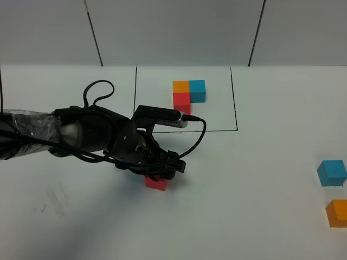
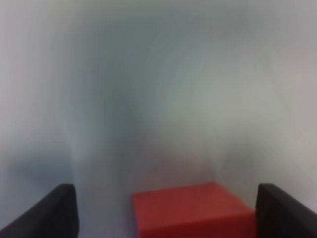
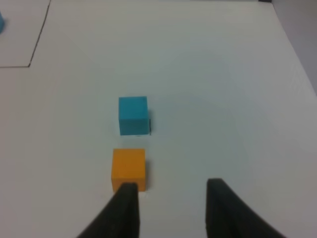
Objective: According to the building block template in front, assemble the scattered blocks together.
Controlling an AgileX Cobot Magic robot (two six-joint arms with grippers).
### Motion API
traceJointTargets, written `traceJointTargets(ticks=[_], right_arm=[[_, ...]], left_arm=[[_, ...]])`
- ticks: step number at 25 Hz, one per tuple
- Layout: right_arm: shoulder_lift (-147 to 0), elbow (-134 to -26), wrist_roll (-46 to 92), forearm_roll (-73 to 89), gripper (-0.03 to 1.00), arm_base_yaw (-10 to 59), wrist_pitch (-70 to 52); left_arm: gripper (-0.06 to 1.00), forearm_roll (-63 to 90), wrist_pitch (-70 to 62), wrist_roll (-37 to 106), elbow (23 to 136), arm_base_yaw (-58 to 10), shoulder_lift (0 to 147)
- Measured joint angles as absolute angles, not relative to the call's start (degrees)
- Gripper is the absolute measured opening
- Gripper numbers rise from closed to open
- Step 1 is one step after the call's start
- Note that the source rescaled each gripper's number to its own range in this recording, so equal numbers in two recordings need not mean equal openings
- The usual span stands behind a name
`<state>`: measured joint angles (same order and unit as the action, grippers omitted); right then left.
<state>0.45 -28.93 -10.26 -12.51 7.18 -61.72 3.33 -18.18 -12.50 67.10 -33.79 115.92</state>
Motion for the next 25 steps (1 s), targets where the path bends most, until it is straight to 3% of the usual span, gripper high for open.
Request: traceJointTargets(ticks=[25], right_arm=[[0.45,-28.93,-10.26,-12.51,0.37,7.18,-61.72]], left_arm=[[0.81,-4.33,-27.59,-11.08,80.45,-33.79,114.50]])
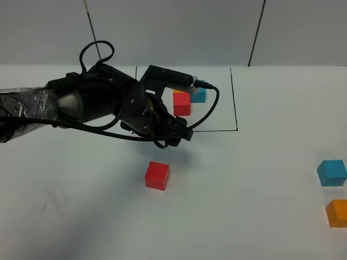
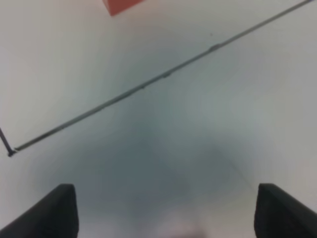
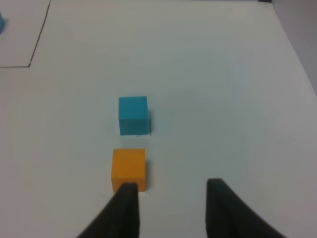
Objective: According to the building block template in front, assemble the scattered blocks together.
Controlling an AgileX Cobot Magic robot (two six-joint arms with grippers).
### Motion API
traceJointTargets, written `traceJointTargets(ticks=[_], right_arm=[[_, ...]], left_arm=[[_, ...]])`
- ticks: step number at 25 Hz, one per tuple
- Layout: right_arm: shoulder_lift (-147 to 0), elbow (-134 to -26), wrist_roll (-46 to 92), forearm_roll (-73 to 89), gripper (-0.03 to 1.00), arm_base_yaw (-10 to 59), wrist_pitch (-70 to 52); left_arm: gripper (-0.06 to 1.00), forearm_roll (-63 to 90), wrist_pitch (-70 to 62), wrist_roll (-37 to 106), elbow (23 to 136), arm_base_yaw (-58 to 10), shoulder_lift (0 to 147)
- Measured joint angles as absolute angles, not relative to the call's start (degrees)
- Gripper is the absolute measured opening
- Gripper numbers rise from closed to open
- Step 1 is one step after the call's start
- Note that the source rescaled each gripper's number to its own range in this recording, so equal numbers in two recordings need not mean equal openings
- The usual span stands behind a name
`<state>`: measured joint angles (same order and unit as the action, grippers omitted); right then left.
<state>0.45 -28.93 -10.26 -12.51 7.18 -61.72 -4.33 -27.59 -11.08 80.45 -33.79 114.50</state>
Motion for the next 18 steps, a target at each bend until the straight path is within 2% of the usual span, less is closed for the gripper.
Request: traceJointTargets(ticks=[2,4,7,10,13,18], right_arm=[[0.45,-28.93,-10.26,-12.51,0.37,7.18,-61.72],[0.45,-28.93,-10.26,-12.51,0.37,7.18,-61.72],[0.45,-28.93,-10.26,-12.51,0.37,7.18,-61.72],[0.45,-28.93,-10.26,-12.51,0.37,7.18,-61.72],[0.45,-28.93,-10.26,-12.51,0.37,7.18,-61.72],[0.45,-28.93,-10.26,-12.51,0.37,7.18,-61.72]], left_arm=[[0.78,-5.01,-27.70,-9.92,80.76,-33.79,112.85],[0.69,-5.14,-27.89,-8.00,80.82,-33.79,110.60],[0.44,-5.28,-29.17,-5.55,80.87,-33.79,107.60],[0.13,-5.86,-31.06,-5.13,80.87,-33.79,105.29],[0.03,-6.64,-33.13,-6.92,80.87,-33.79,103.60],[0.00,-13.49,-38.39,-13.55,80.87,-33.79,101.55]])
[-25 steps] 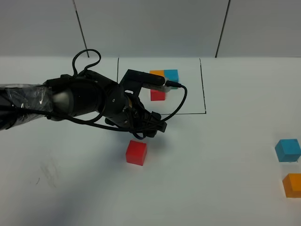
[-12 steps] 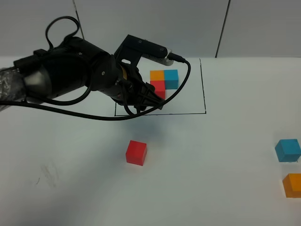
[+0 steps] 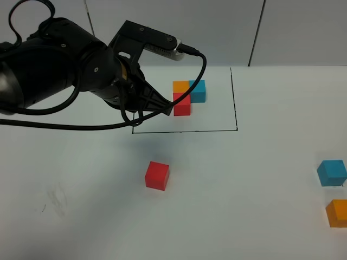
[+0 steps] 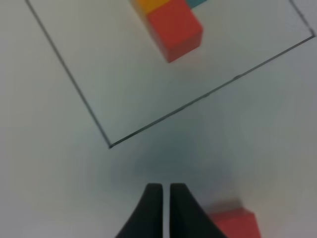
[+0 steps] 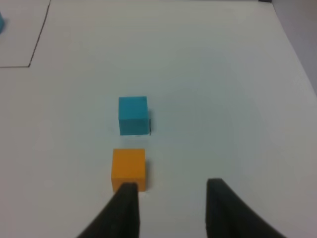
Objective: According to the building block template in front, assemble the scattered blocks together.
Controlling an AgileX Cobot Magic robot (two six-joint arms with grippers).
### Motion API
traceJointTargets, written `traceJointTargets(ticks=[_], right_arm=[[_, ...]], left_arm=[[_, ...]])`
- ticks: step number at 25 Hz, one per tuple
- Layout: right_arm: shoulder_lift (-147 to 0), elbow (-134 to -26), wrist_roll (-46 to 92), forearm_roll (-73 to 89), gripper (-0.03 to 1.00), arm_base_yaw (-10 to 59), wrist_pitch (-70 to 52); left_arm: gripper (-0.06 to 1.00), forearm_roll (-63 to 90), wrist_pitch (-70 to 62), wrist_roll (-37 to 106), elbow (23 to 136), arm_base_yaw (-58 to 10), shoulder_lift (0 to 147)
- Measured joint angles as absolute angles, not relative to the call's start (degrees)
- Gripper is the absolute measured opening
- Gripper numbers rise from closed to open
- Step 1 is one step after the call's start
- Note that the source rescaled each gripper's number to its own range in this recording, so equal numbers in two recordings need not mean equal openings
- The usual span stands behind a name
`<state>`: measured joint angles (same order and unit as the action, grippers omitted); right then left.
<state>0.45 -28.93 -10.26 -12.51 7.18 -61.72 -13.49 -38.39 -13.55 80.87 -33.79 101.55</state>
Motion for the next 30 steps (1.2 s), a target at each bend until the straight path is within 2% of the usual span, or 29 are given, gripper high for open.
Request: traceJointTargets(ticks=[7,13,30], right_arm=[[0.45,-28.93,-10.26,-12.51,0.37,7.18,-61.72],[0.45,-28.93,-10.26,-12.51,0.37,7.18,-61.72],[0.45,-28.93,-10.26,-12.51,0.37,7.18,-61.72]], left_arm=[[0.00,-16.61,-45.85,-15.39,80.81,-30.34,98.60],[0.00,-16.61,-46.05,-15.46,76.28,-24.78,91.78],[0.00,-16.66,-45.77,-15.17,51.04,1.07,66.51]])
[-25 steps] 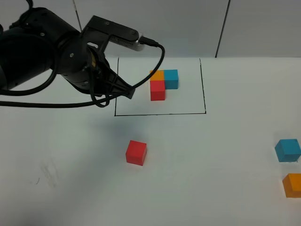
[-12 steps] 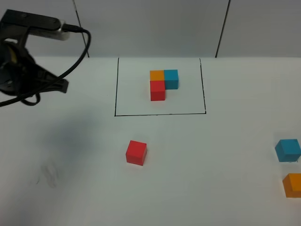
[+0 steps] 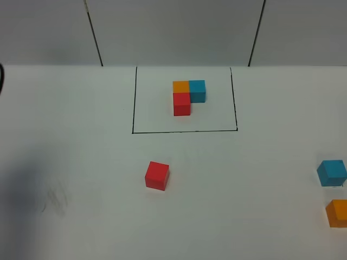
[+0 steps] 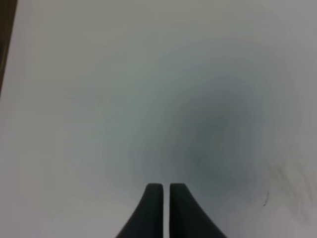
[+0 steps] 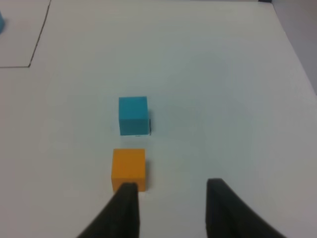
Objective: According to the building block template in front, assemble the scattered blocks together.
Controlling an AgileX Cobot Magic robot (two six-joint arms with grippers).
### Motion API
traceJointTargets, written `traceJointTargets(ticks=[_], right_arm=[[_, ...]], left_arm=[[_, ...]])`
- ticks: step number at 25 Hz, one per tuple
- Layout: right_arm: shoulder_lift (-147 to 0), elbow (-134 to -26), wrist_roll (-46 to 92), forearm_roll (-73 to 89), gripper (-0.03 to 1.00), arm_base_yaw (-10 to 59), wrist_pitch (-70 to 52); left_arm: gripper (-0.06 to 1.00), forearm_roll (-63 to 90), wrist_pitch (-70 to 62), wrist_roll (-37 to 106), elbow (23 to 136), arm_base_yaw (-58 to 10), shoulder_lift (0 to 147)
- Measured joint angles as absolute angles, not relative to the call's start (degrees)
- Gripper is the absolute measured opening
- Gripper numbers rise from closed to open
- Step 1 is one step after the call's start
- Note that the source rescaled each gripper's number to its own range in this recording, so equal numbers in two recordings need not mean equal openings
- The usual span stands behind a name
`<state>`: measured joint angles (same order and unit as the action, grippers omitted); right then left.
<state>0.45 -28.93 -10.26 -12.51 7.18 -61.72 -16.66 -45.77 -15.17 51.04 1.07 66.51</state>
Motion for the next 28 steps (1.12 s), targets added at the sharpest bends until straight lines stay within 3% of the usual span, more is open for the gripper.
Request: traceJointTargets(ticks=[7,19,28], right_arm=[[0.45,-28.93,-10.26,-12.51,0.37,7.18,-61.72],[0.45,-28.93,-10.26,-12.51,0.37,7.18,-61.72],[0.45,-28.93,-10.26,-12.51,0.37,7.18,-61.72]], left_arm=[[0.00,-13.99,-45.72,-13.10,40.29,9.47,55.15],[0.00,-9.90,-47.40,-12.57,28.77,9.78,39.41],[0.00,-7.38,-55.49,-12.46,30.11,9.78,29.40]])
